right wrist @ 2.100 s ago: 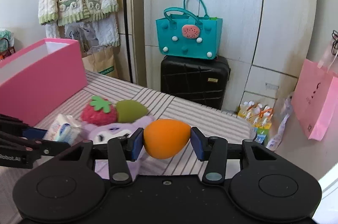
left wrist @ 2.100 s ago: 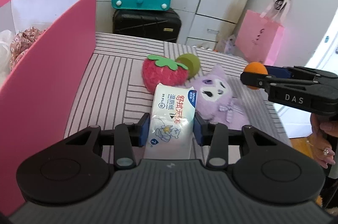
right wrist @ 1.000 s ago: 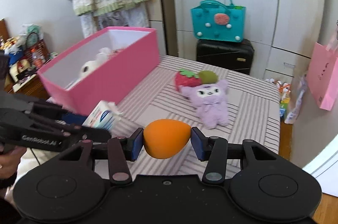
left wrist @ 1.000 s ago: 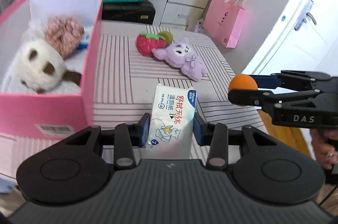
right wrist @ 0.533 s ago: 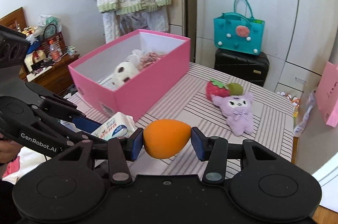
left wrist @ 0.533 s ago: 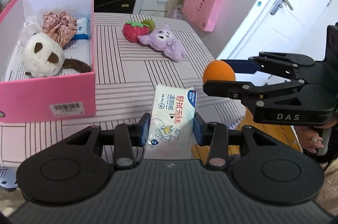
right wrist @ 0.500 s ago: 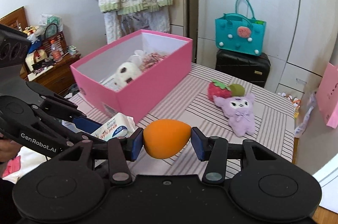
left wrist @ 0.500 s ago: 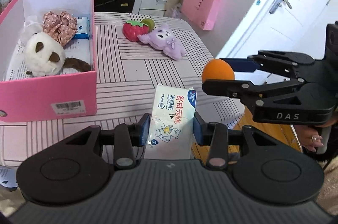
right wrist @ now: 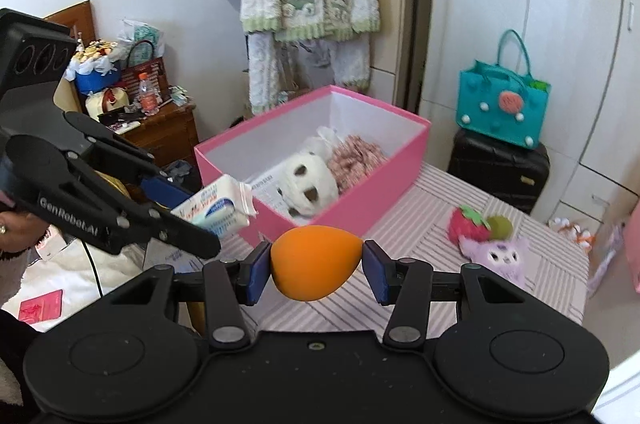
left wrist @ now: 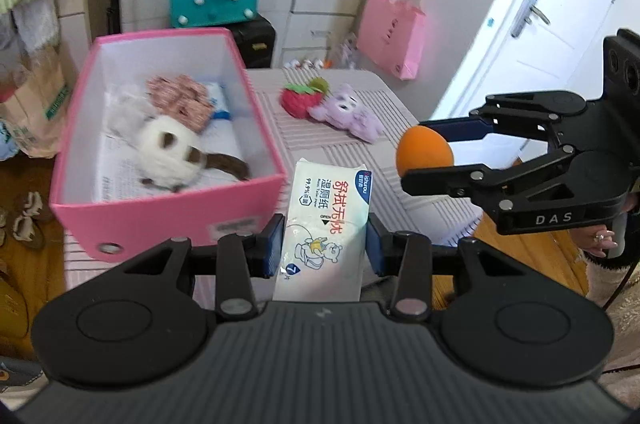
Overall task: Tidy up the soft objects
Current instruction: 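Lift the sponge and wipes pack with both grippers and carry them over the box, then open both grippers to drop the sponge and wipes pack into the box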
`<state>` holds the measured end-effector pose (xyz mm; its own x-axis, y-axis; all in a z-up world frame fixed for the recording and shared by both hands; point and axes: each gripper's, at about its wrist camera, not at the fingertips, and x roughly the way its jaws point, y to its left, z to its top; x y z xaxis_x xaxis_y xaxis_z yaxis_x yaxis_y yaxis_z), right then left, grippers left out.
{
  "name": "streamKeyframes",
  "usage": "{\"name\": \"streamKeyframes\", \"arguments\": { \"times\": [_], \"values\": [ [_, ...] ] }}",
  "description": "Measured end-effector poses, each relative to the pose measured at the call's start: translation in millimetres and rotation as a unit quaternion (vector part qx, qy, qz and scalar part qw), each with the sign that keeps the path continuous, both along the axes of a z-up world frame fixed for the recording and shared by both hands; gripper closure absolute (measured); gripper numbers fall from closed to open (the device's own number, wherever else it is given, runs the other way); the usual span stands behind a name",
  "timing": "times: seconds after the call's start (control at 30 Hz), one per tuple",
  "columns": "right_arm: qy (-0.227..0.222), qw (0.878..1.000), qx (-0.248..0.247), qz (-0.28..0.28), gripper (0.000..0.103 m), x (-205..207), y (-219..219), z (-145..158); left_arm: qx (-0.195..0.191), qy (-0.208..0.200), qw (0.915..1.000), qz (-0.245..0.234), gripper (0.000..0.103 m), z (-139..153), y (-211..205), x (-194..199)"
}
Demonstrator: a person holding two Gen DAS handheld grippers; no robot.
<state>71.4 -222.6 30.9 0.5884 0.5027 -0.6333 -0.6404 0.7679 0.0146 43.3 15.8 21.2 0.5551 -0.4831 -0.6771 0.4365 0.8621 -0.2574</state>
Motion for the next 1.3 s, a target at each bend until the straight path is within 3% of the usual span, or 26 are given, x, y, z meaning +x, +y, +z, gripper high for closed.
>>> {"name": "streamKeyframes", "arguments": {
  "times": [0.4,0.5,0.73,0.83,1.0,1.3],
  "values": [
    [-0.040,0.999,0.007,0.033,0.048,49,48,-7,-0.051,-0.014,0.9971,0.056,0.063,-12,69,41],
    [-0.054,0.998,0.000,0.035,0.048,65,60,-9,-0.031,-0.026,0.9959,0.081,0.063,-15,76,59],
    [-0.081,0.996,-0.008,0.036,0.048,105,86,-17,0.055,-0.061,0.9896,0.118,0.063,-28,78,104],
    [-0.075,0.996,-0.018,0.037,0.048,125,96,-24,0.073,-0.053,0.9884,0.122,0.063,-35,77,123],
    [-0.065,0.997,-0.030,0.036,0.048,154,110,-33,0.048,-0.014,0.9906,0.127,0.061,-45,84,146],
    [0.008,0.999,-0.005,0.031,0.048,196,119,-50,0.059,-0.085,0.9818,0.159,0.061,-38,78,134]
  ]
}}
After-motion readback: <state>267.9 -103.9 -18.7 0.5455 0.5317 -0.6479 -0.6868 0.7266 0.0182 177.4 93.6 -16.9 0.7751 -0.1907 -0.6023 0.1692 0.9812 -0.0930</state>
